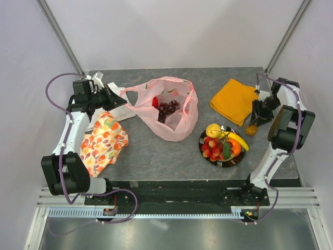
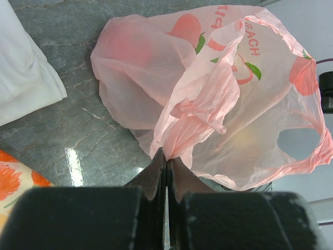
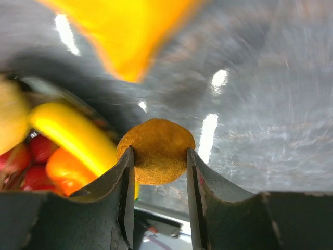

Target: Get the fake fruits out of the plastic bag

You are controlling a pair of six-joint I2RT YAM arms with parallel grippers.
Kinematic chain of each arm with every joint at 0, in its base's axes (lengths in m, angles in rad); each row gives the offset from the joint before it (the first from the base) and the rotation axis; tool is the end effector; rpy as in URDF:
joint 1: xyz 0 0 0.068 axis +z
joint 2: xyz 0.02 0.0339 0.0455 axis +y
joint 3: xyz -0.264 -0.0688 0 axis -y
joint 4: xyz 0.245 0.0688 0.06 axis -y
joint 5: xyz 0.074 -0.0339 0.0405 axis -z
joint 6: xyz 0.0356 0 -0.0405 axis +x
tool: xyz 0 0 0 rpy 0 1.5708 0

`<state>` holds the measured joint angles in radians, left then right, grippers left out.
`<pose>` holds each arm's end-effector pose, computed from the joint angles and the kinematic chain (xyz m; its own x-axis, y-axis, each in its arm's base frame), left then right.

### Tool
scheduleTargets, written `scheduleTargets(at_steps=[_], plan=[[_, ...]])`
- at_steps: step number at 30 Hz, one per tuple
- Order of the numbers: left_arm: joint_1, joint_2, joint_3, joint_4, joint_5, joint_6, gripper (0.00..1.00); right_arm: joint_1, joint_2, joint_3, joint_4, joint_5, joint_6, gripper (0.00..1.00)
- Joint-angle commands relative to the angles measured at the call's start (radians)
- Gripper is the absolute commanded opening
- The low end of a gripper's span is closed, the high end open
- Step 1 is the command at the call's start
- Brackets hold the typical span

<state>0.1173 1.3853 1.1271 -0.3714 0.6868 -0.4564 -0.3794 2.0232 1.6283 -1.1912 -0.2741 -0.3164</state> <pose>0.3061 0.0133 0.3086 -0.7094 -0.4267 -0.5610 0.1179 0.7128 -0.6914 0.3593 -0.1329 0.2038 -0.9948 0.0742 -0.0697 0.0535 0.9636 0.2620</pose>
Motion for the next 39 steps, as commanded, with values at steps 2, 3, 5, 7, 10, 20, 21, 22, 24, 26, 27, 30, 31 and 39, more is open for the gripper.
scheduleTargets(at_steps=[2,3,5,7,10,20,21,22,24,26,27,30,31,39], plan=[[-0.001,0.009,0.019,0.011,0.0,0.032,0.02,0.16,-0.144,0.125,-0.052,-0.096,-0.17,0.23],[-0.002,0.008,0.017,0.012,0.0,0.032,0.02,0.178,-0.147,0.13,-0.05,-0.099,-0.179,0.23],[-0.001,0.009,0.017,0.011,0.003,0.032,0.02,0.224,-0.136,0.146,-0.047,-0.115,-0.19,0.24],[-0.001,0.006,0.019,0.009,0.002,0.033,0.02,0.259,-0.121,0.153,-0.039,-0.132,-0.172,0.24],[-0.001,0.004,0.02,0.008,0.002,0.041,0.02,0.281,-0.083,0.16,-0.035,-0.151,-0.138,0.25],[-0.001,0.003,0.017,0.0,-0.009,0.055,0.02,0.318,-0.011,0.131,-0.028,-0.151,-0.092,0.26],[-0.002,0.004,0.016,-0.001,-0.009,0.055,0.02,0.321,-0.004,0.122,-0.028,-0.155,-0.079,0.27],[-0.001,0.006,0.017,0.0,-0.009,0.055,0.02,0.326,-0.001,0.117,-0.028,-0.16,-0.073,0.27],[-0.002,0.008,0.02,0.0,-0.009,0.055,0.02,0.329,0.003,0.101,-0.027,-0.166,-0.064,0.28],[-0.002,0.011,0.022,0.0,-0.009,0.055,0.02,0.329,0.006,0.093,-0.033,-0.174,-0.055,0.28],[-0.001,0.011,0.022,0.0,-0.009,0.056,0.02,0.33,0.006,0.084,-0.033,-0.174,-0.053,0.29],[-0.001,0.017,0.022,0.003,-0.007,0.055,0.02,0.33,0.006,0.062,-0.034,-0.171,-0.05,0.31],[-0.001,0.017,0.02,0.005,-0.006,0.051,0.02,0.33,0.008,0.056,-0.033,-0.171,-0.05,0.32],[-0.002,0.015,0.025,0.006,-0.004,0.051,0.02,0.332,0.023,0.057,-0.033,-0.165,-0.03,0.56]])
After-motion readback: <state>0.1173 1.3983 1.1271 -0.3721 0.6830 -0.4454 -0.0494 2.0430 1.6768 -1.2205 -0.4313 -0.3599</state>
